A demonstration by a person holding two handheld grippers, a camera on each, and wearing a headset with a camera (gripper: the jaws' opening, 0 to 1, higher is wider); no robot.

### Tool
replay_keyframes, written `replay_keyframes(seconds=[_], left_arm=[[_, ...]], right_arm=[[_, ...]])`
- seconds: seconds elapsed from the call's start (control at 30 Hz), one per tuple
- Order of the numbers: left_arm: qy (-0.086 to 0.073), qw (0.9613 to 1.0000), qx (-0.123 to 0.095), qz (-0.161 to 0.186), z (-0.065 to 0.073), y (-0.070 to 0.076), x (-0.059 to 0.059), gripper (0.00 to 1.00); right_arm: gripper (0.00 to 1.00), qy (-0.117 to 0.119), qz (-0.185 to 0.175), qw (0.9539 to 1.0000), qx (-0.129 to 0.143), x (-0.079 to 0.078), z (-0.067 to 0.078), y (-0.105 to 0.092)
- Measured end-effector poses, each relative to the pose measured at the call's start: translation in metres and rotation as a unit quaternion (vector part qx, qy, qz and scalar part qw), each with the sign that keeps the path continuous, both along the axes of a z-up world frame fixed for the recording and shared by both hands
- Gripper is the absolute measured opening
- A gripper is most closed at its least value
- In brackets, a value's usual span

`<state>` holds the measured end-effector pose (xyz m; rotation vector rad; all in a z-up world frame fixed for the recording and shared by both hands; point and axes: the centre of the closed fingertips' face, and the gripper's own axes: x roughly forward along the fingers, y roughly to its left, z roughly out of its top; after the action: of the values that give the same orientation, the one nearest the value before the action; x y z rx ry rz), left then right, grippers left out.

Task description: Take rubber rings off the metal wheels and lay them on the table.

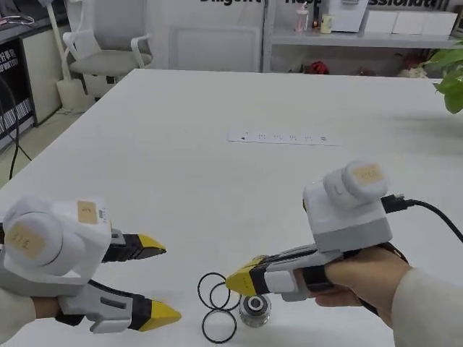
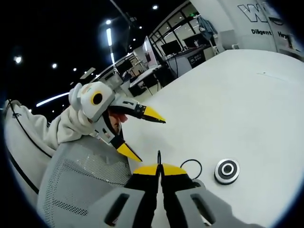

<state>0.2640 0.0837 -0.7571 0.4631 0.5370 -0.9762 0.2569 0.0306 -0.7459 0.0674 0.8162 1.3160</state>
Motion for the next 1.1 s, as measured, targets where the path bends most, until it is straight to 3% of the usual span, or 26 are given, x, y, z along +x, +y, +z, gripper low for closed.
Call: replay_keyframes(seconds=[0.33,0.53,0.83,1.1], left_arm=[[0.010,0.9999,0.004,-0.008,-0.004,-0.002,-0.004,0.56],[0.014,0.9998,0.008,-0.013,-0.006,-0.003,-0.006,0.56],[0.018,0.9996,0.012,-0.018,-0.008,-0.004,-0.009,0.56],[0.020,0.9995,0.012,-0.020,-0.009,-0.006,-0.010,0.56]], right_arm=[[0.00,-0.011,0.026,0.9990,-0.034,-0.013,-0.020,0.006],[0.00,-0.016,0.023,0.9986,-0.044,-0.015,-0.030,0.009],[0.00,-0.047,0.040,0.9957,-0.068,-0.019,-0.039,0.010],[0.00,-0.064,0.031,0.9945,-0.077,-0.011,-0.041,0.006]])
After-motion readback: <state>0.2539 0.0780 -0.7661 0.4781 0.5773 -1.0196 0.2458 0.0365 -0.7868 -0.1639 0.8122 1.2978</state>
